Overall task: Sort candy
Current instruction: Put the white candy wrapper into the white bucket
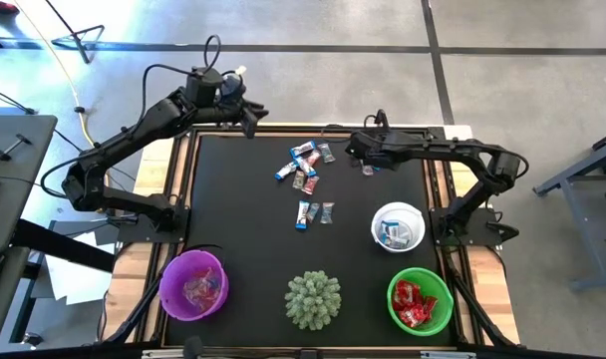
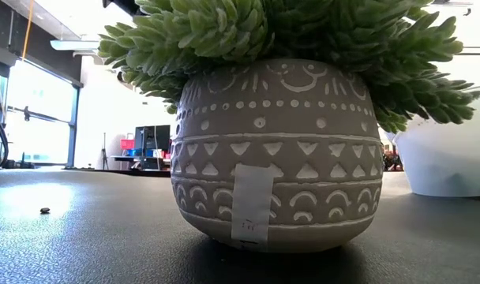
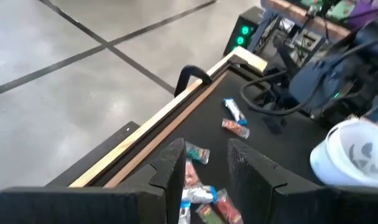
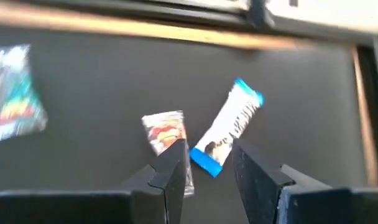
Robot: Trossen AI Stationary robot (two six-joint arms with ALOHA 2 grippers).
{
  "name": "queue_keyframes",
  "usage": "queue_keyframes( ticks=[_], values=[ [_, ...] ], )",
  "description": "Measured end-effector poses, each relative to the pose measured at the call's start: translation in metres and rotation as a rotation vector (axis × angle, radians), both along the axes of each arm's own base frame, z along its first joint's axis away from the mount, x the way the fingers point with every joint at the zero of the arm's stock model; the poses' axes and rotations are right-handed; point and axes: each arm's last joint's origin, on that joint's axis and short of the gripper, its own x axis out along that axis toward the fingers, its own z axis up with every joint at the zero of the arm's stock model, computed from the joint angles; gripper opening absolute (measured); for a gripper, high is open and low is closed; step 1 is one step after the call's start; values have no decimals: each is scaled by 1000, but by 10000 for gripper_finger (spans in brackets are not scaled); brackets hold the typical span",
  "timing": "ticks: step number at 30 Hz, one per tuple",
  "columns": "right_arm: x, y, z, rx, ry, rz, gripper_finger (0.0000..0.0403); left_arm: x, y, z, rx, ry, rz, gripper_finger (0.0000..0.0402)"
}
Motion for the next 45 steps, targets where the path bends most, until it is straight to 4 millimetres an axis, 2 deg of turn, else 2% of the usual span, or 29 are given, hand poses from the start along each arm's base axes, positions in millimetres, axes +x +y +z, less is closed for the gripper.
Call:
queue_keyframes(
  ticks=[5,12,18,25,45],
  values=[
    [-13,2,-19,8,-105,-260,126,2,1,5,17,-49,10,106],
    [-22,-9,-45,115,-262,-310,126,2,2,7,55,-62,1,106],
    [-19,-23,-37,93,-299,-241,126,2,2,7,62,-52,-4,106],
    [-33,-36,-40,204,-312,-282,127,2,2,5,58,-37,-8,106],
    [-58,-64,-40,262,-357,-353,127,2,2,5,93,-15,-28,106]
  ],
)
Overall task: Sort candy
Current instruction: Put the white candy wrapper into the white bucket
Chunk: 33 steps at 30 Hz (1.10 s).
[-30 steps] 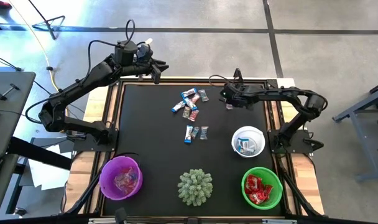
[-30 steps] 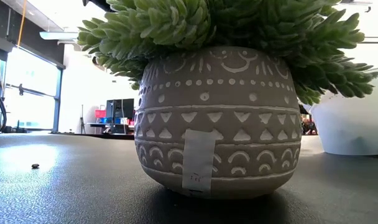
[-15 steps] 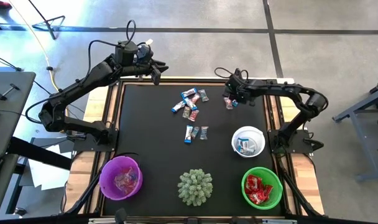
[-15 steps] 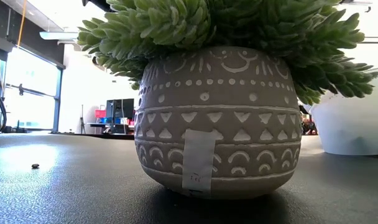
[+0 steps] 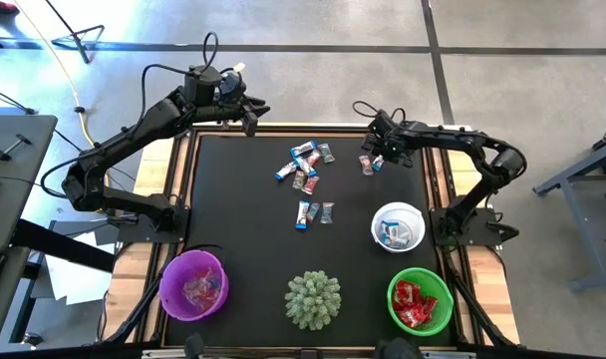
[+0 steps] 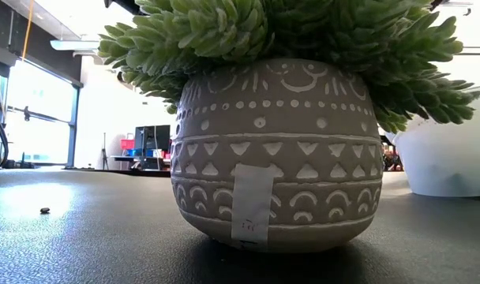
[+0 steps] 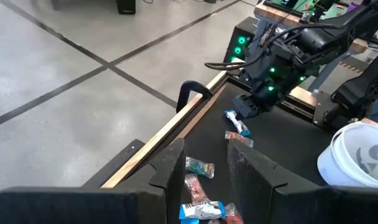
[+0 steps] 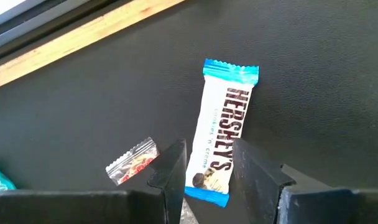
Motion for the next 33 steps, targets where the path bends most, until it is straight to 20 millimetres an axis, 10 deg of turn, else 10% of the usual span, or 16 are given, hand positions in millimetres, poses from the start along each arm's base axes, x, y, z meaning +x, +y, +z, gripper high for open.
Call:
queue_keyframes(
  ticks=[33],
  values=[
    [9,-4,-35,132,6,20,107,0,0,0,0,0,0,106]
  ],
)
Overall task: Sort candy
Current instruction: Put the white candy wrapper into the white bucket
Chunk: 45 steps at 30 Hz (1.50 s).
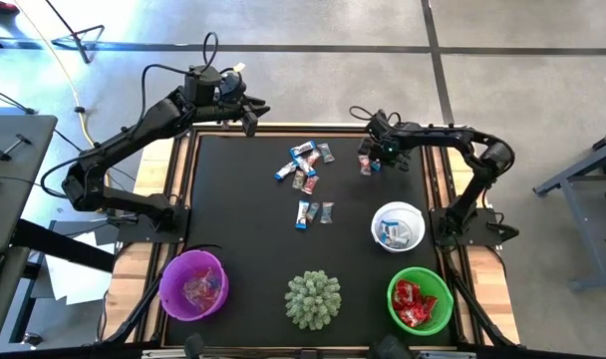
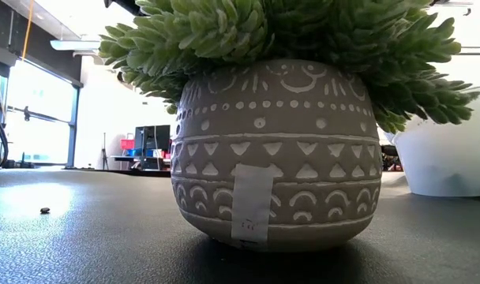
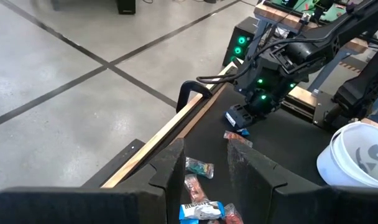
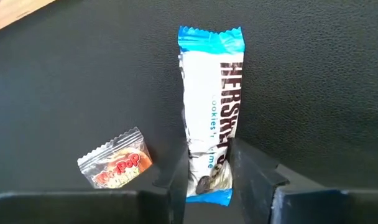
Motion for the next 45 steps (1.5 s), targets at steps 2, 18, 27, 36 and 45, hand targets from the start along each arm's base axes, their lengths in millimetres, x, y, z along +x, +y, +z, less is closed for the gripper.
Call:
queue_keyframes(
  ticks=[2,18,27,36,45],
  values=[
    [0,1,0,4,2,3,91,0,0,0,0,0,0,106],
    [1,17,34,-7,-116,67,42,0,0,0,-17,-9,6,106],
    [0,44,89,-114,-297,152,41,0,-1,0,-17,-8,5,106],
    [-4,112,152,-76,-637,316,41,-1,-2,-4,-42,24,5,106],
    [-12,189,180,98,-807,470,41,3,-7,-4,-67,20,-8,106]
  ],
)
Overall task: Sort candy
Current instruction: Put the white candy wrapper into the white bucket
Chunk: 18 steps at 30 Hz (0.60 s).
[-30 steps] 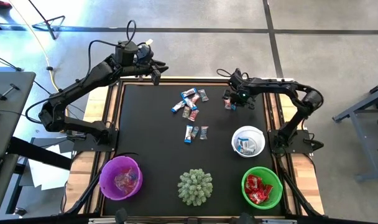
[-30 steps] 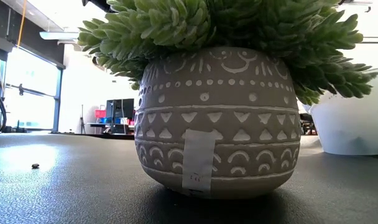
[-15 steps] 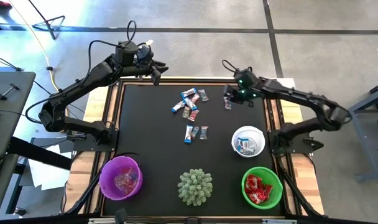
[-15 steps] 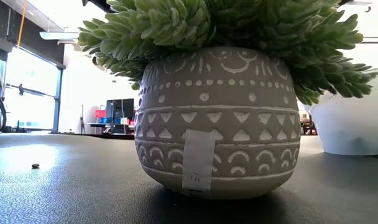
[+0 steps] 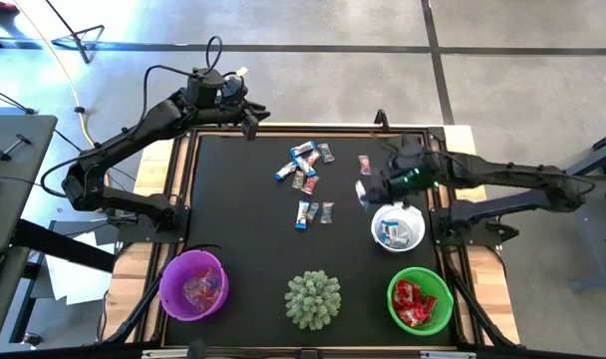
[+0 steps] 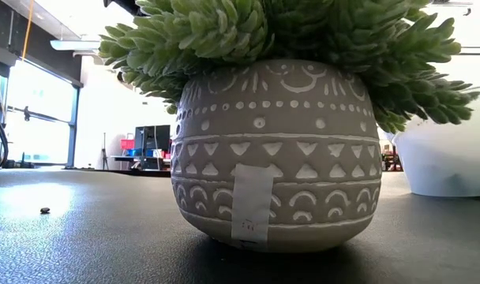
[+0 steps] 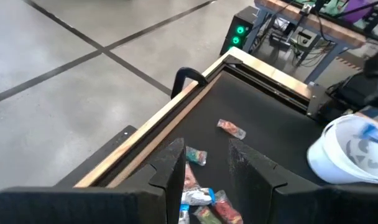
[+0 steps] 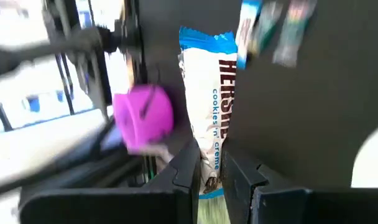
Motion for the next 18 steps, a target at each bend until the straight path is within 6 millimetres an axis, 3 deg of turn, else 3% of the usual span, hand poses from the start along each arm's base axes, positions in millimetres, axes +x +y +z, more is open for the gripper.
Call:
queue_keyframes(
  ticks=[4,8,13,18],
  values=[
    [-11,29,2,39,33,120,41,4,-4,1,-25,-24,-6,106],
    [-29,50,-5,69,174,209,41,9,-9,3,-58,-71,-3,106],
    [-51,59,-19,-11,411,210,41,15,-15,7,-95,-135,-7,106],
    [-59,59,-24,-129,499,162,41,21,-23,11,-130,-187,-22,106]
  ],
)
